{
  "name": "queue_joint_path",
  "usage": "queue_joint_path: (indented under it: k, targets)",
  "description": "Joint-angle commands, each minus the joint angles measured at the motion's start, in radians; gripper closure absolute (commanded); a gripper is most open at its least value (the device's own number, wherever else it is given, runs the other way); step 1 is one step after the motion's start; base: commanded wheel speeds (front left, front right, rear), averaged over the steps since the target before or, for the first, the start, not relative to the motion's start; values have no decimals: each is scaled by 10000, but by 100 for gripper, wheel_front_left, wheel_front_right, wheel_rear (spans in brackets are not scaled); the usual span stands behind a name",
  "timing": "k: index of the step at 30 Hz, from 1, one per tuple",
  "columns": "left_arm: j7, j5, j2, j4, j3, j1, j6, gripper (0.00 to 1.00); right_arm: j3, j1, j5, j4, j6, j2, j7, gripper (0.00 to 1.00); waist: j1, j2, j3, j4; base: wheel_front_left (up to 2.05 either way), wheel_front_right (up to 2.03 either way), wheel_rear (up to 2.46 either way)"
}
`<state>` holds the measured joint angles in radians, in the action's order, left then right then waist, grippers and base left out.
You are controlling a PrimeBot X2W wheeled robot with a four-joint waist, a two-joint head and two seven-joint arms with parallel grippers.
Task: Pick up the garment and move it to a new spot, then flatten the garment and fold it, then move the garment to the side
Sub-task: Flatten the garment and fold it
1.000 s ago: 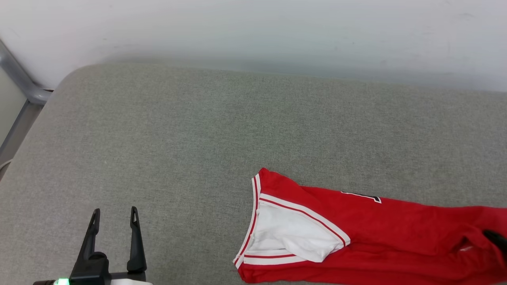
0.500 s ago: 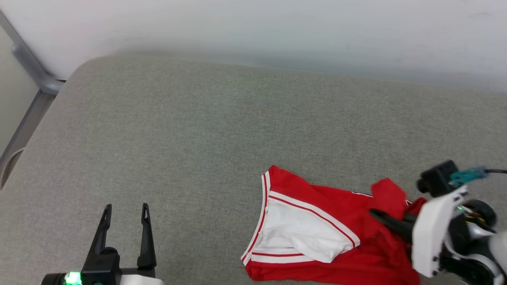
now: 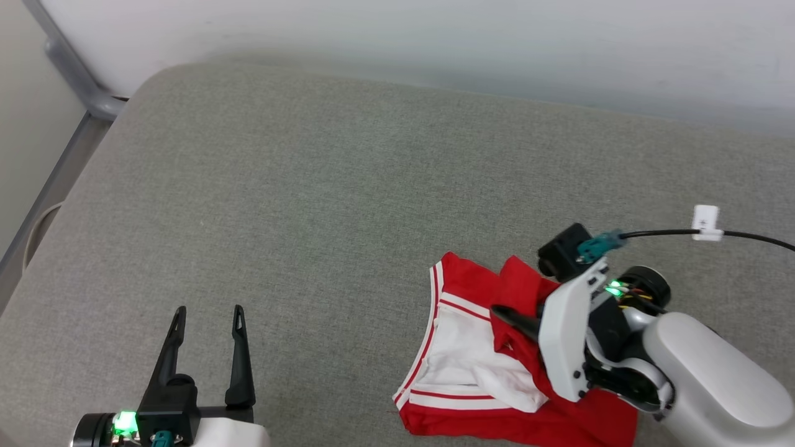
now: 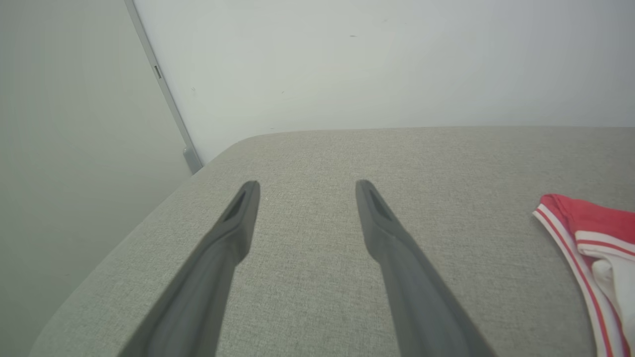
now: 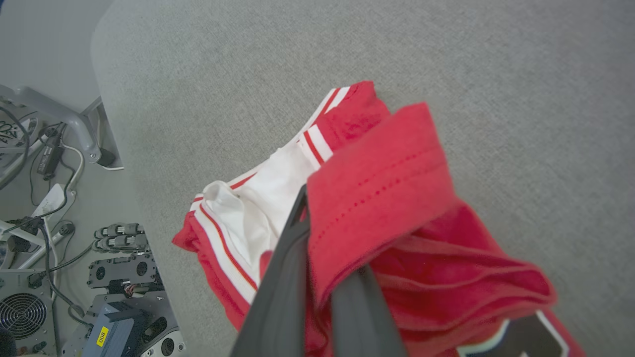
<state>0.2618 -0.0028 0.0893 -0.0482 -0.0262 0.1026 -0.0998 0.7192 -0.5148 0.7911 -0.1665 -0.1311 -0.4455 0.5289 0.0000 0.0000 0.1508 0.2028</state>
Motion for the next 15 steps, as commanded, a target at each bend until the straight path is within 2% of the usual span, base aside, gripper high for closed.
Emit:
queue_joint_path:
  k: [1, 11, 15]
  targets:
    - [42, -35, -18, 21, -39, -139, -11, 0, 330, -390, -173, -469, 8, 246, -139, 100, 0, 0, 76, 98, 0, 0, 0]
    - [42, -77, -79, 98, -72, -342, 14, 0, 1540, -1261, -625, -2928, 8, 981, -604, 100, 0, 0, 305, 292, 0, 0, 0]
    - [42, -79, -106, 156, -89, -380, 40, 0, 1889, -1266, -440, -3585, 8, 1209, -935, 100, 0, 0, 303, 294, 0, 0, 0]
